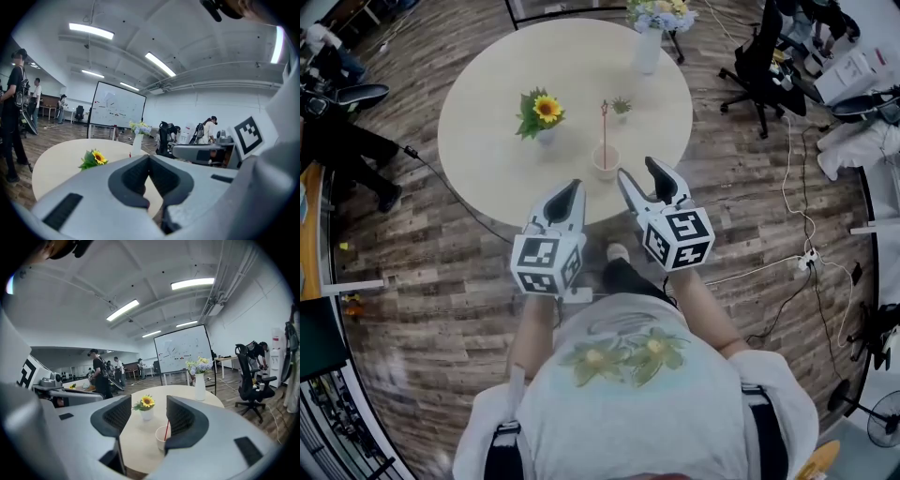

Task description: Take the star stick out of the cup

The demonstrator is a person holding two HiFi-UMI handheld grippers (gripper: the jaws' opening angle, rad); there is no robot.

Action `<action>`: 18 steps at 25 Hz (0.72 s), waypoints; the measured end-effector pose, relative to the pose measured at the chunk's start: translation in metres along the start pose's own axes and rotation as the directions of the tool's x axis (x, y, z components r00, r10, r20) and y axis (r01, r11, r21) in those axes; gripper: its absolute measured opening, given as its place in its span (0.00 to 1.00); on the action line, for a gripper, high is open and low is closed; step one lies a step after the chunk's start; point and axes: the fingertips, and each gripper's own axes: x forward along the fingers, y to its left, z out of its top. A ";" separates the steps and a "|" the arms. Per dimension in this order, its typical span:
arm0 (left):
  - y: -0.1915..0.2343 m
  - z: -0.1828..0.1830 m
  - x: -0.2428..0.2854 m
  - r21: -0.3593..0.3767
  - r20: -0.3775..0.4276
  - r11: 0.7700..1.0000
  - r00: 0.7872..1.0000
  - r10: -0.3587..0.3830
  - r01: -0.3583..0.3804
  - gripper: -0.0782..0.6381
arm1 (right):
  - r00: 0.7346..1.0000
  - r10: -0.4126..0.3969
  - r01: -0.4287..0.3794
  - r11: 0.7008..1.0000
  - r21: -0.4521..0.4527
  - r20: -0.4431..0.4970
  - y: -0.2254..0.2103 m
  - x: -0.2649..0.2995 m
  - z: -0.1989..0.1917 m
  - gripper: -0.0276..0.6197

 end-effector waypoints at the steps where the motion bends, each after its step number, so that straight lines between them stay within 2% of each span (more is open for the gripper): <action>1: 0.002 0.001 0.005 -0.001 -0.001 1.000 1.000 0.004 -0.004 0.11 | 1.000 0.005 -0.005 1.000 0.000 -0.005 -0.004 0.005 0.000 0.39; 18: 0.043 0.012 0.066 -0.017 -0.032 0.995 0.995 0.093 -0.094 0.11 | 0.991 0.092 -0.086 0.994 0.059 -0.100 -0.052 0.089 -0.015 0.39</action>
